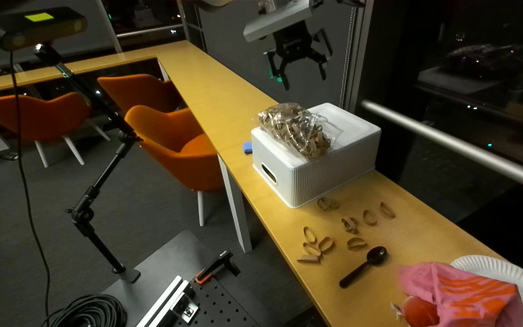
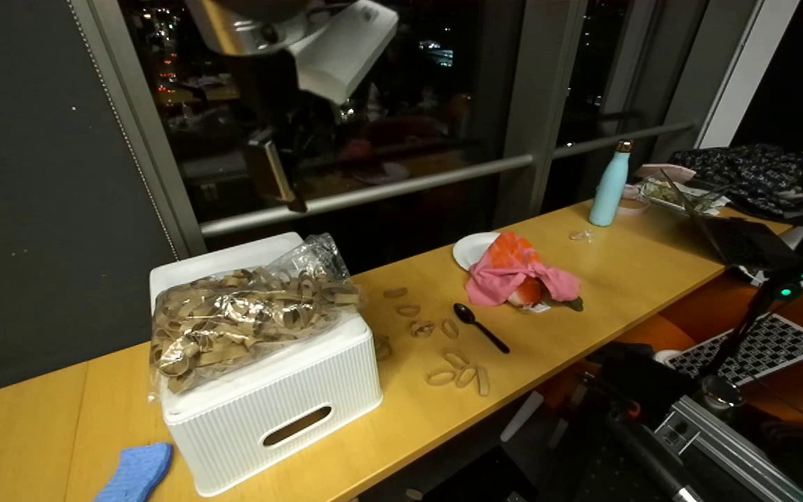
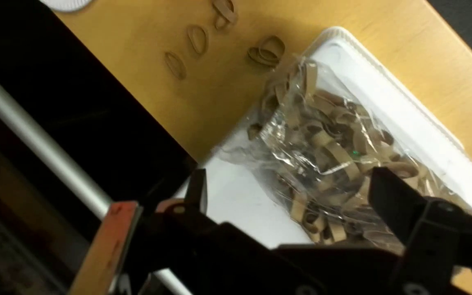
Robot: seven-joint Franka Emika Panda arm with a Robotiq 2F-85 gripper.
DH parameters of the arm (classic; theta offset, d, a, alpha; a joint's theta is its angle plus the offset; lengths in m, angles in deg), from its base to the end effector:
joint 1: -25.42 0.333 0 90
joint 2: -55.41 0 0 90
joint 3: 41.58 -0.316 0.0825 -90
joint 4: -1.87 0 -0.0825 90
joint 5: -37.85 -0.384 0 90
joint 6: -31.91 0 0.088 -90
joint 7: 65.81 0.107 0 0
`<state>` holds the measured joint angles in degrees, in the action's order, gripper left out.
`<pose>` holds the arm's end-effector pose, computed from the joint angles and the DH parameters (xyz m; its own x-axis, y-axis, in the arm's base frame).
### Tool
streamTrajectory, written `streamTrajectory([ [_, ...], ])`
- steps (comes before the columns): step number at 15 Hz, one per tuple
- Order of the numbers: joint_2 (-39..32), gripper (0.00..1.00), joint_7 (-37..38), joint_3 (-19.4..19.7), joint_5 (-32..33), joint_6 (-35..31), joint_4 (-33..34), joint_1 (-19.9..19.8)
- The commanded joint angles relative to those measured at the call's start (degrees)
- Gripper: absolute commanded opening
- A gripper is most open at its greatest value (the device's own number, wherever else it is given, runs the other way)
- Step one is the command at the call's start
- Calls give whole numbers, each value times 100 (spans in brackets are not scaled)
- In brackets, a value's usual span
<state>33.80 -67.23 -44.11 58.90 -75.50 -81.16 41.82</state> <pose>0.6532 0.1905 0.4812 0.8967 0.4420 0.0228 0.4100 -0.8491 0.3330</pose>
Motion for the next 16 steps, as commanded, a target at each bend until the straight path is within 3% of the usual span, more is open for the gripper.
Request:
streamTrajectory([
  [1, 1126, 100, 514, 74, -1, 284, -1125, -373],
  [5, 2053, 100, 886, 133, -113, 316, -2402, -900],
  [8, 2532, 100, 1030, 132, -272, -70, -3418, -1182],
  [16, 2893, 100, 765, 198, -1419, -2345, -5466, -1501],
])
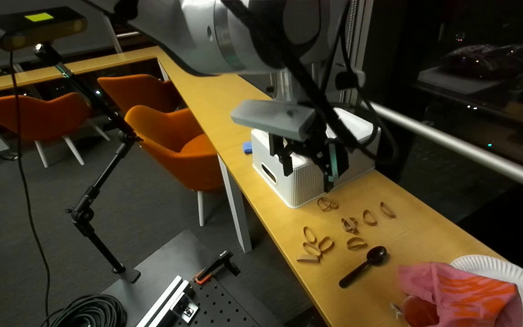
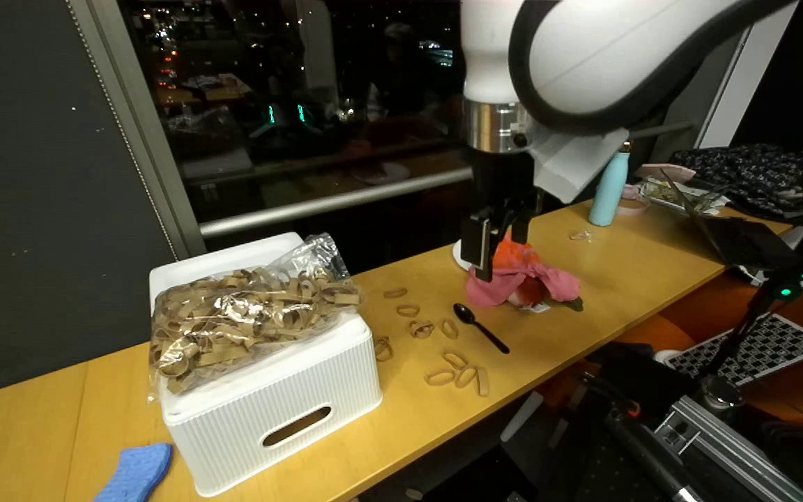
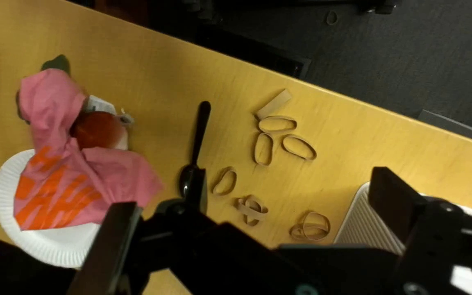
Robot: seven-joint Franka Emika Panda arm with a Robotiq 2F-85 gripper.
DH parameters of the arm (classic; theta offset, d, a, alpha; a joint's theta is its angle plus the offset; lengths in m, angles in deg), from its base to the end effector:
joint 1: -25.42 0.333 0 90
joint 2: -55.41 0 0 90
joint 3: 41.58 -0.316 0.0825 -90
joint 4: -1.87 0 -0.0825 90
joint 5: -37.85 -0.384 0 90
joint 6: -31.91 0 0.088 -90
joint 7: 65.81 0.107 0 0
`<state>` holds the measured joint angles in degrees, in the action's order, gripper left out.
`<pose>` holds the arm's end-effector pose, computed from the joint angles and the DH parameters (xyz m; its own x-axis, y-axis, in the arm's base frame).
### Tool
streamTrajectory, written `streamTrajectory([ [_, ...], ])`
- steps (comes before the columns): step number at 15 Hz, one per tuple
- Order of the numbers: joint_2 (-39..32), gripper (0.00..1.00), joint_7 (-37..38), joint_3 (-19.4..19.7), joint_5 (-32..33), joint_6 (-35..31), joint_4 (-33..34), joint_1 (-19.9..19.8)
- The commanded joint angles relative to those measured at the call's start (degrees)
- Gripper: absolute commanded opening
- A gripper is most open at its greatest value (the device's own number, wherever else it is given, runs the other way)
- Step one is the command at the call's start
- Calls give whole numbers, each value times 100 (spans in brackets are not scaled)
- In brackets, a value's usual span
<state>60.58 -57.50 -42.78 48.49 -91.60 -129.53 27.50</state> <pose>0.4951 0.0209 0.3843 0.9993 0.0159 -0.0329 0.0209 -0.9873 0.1572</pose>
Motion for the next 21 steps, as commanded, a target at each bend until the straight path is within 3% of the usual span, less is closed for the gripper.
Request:
streamTrajectory([
  [1, 136, 100, -246, 63, -494, -932, -727, -82],
  [5, -284, 100, -330, 110, -467, -1491, -720, -189],
  [10, -251, 100, -299, 70, -396, -1467, -750, -184],
  [21, -1957, 100, -553, 104, -1329, -2557, -291, -294],
])
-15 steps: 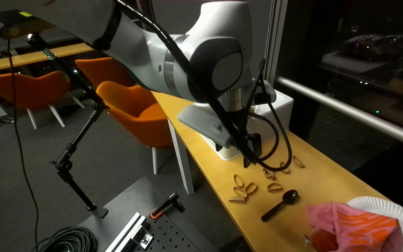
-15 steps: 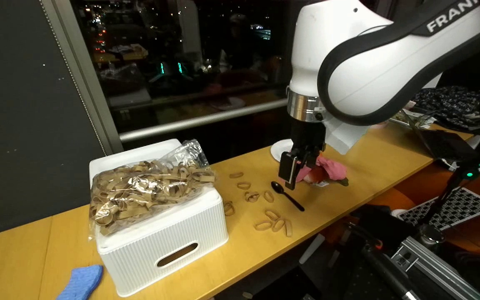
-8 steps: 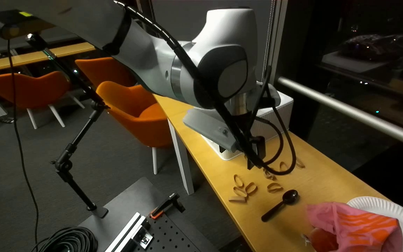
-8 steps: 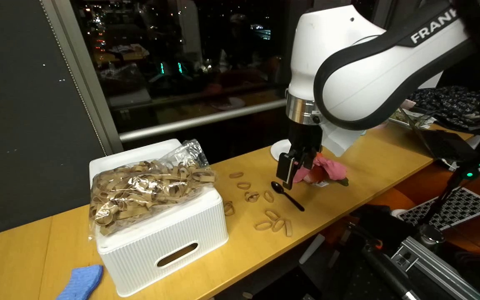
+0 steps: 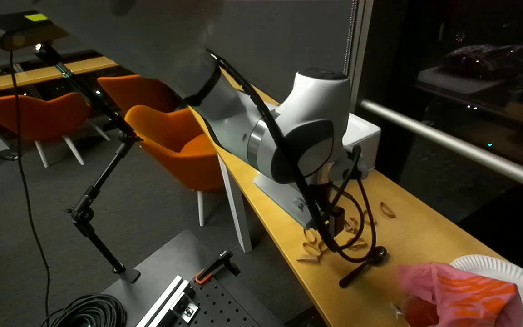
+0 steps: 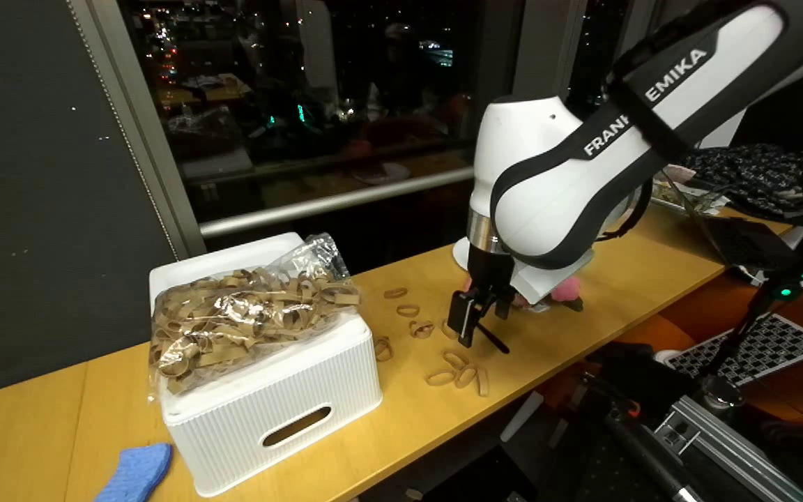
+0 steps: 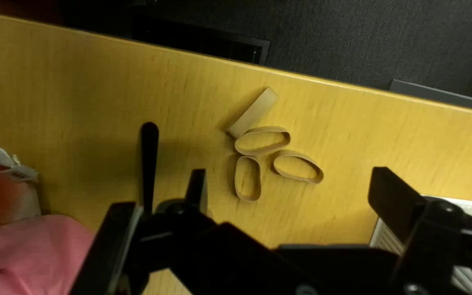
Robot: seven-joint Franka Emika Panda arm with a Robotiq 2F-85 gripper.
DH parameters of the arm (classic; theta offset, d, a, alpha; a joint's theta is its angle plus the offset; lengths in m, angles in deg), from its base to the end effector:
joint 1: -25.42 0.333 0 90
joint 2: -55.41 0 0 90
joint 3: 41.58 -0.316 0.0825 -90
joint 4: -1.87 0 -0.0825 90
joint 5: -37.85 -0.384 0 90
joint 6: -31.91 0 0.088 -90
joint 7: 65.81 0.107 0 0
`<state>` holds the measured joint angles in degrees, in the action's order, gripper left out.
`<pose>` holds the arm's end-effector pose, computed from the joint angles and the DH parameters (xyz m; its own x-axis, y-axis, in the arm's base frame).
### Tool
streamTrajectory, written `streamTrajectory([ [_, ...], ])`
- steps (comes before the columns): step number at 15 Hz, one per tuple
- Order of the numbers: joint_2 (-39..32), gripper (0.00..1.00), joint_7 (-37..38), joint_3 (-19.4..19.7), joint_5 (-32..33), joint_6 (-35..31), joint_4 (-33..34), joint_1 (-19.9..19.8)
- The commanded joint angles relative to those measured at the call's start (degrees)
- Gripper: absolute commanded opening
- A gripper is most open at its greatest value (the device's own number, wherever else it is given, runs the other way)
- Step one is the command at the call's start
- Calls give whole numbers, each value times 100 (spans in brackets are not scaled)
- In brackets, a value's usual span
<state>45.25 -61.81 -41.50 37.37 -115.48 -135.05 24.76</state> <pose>0.5034 -0.0067 0.2455 0.9960 -0.0896 0.0051 -0.0896 -0.9960 -0.0047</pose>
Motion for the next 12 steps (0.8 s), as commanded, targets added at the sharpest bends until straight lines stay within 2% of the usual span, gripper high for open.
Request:
streamTrajectory([
  [1, -588, 100, -72, 1, -168, -227, 326, -20],
  [12, -1687, 100, 112, 79, -90, -272, 818, 14],
])
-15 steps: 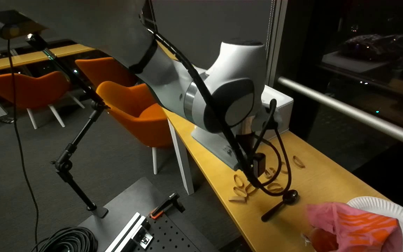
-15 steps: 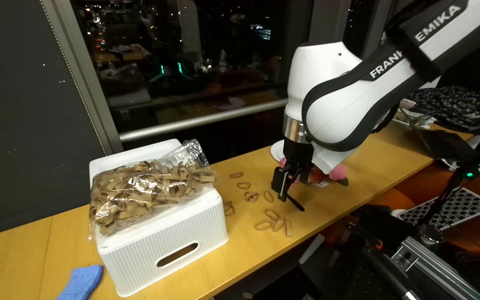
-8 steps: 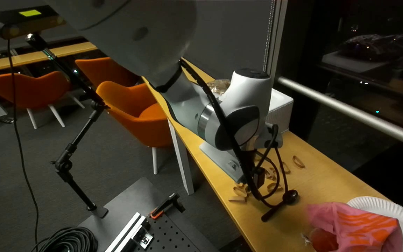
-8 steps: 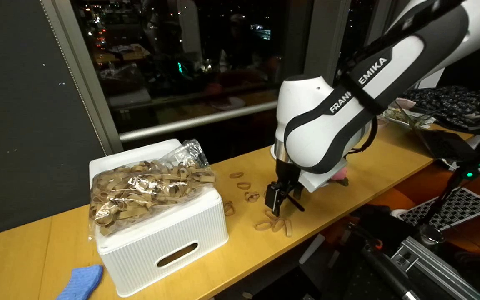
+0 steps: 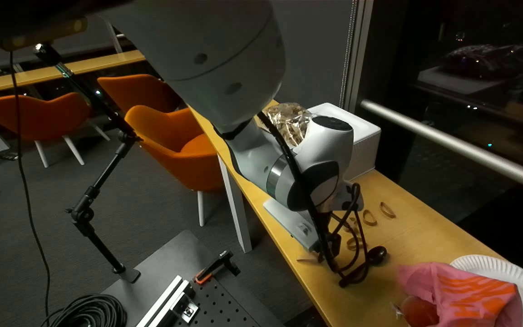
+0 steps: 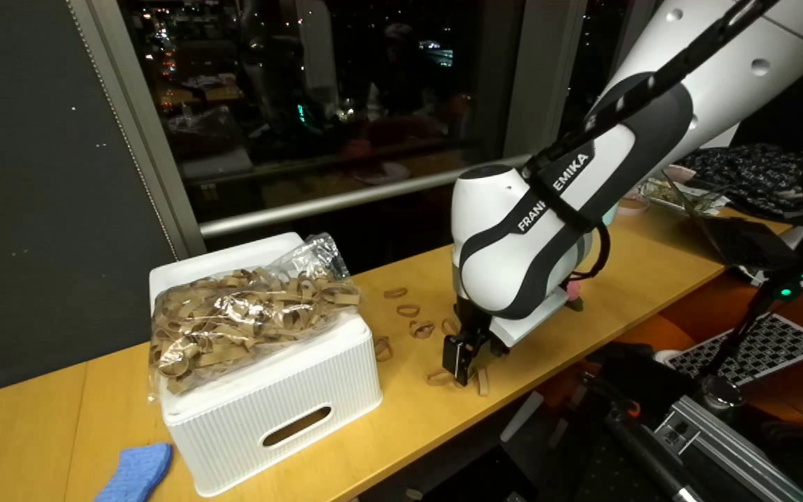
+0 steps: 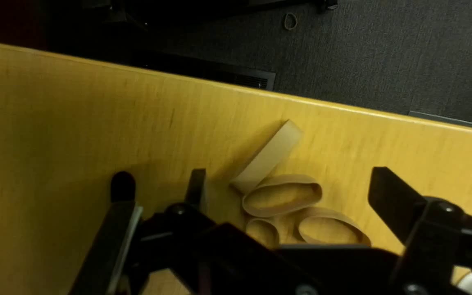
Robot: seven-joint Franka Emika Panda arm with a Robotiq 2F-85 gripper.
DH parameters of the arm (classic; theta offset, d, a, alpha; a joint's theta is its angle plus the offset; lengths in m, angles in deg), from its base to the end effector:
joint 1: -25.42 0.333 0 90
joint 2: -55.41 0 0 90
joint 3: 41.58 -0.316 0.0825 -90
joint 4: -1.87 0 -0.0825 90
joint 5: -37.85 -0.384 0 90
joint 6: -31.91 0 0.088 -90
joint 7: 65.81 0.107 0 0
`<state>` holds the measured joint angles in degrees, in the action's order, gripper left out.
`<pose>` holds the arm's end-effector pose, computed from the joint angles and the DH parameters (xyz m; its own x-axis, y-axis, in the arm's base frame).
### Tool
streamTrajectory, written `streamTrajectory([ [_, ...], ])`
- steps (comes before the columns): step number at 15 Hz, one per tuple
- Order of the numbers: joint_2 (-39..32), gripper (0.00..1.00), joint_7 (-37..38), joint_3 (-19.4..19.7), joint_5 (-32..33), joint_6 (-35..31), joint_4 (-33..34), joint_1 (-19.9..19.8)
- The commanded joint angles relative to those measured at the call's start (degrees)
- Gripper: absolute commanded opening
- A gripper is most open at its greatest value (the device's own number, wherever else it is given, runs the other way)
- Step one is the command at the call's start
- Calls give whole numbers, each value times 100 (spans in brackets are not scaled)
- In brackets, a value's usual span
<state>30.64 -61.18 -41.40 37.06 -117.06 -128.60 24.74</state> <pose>0.5188 -0.0082 0.1552 0.9882 -0.1072 -0.1092 -0.1074 -0.9942 0.0044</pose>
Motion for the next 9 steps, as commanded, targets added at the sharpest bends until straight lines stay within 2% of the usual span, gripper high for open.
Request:
streamTrajectory([
  [1, -311, 100, 94, 104, -14, -156, 219, 47],
  [9, -864, 100, 134, 135, -36, -335, 642, 60],
])
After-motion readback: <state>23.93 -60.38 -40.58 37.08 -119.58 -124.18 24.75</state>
